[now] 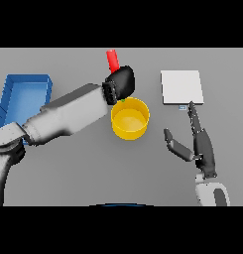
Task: Pick up the red beaker and tilt it to pour out 1 green nut into yellow bowl. Pick up the yellow bowl and place it on the metallic measuring scale.
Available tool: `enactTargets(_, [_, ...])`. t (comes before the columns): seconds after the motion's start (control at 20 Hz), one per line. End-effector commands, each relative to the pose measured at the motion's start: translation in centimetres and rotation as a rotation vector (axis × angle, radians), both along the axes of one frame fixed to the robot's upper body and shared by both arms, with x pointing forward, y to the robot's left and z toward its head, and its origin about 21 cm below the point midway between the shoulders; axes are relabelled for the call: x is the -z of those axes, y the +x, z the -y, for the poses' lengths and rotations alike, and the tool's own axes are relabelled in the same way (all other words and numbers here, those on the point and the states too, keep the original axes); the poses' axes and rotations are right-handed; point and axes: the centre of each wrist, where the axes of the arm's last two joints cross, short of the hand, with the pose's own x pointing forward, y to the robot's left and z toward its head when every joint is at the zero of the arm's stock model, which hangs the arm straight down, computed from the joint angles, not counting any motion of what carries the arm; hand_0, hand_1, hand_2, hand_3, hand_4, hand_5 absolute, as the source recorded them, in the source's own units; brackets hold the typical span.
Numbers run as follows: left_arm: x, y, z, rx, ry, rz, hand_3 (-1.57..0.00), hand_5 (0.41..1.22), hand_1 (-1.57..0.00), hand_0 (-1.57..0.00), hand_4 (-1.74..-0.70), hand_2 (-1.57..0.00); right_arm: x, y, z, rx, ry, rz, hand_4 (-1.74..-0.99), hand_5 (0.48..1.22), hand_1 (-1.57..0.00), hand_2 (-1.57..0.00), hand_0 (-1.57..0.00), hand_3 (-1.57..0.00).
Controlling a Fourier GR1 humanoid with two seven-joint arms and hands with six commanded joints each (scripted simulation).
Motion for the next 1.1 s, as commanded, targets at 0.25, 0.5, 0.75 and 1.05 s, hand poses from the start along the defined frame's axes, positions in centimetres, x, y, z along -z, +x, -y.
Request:
enactTargets(0.25, [-0.1, -0.6, 2.1, 0.071, 0.108, 0.078, -1.57, 1.221, -1.57, -1.57, -1.72, -1.57, -0.3, 0.2, 0.0, 0.02, -0.034, -0.001, -1.155, 0.637, 0.0, 0.0, 0.0, 0.0])
enactTargets(0.5, [-2.8, 0.0, 2.8, 0.117, 0.18, 0.113, -1.57, 1.221, -1.57, -1.57, -1.72, -1.57, 0.0, 0.2, 0.0, 0.014, 0.005, -0.004, -1.153, 0.636, 0.0, 0.0, 0.0, 0.0])
enactTargets(0.75, [-10.6, 3.0, 2.0, 0.052, 0.113, 0.263, -1.37, 1.221, -1.57, -1.57, -1.73, -1.57, 0.0, 0.0, -0.5, -0.019, -0.003, 0.031, -1.156, 0.659, 0.0, 0.0, 0.0, 0.0])
enactTargets(1.05, [-20.7, 6.5, -3.6, -0.274, -0.388, 0.308, -1.44, 1.221, -1.57, -1.57, -1.73, -1.57, 0.1, 0.3, -0.6, -0.025, -0.005, 0.025, -1.152, 0.652, 0.0, 0.0, 0.0, 0.0])
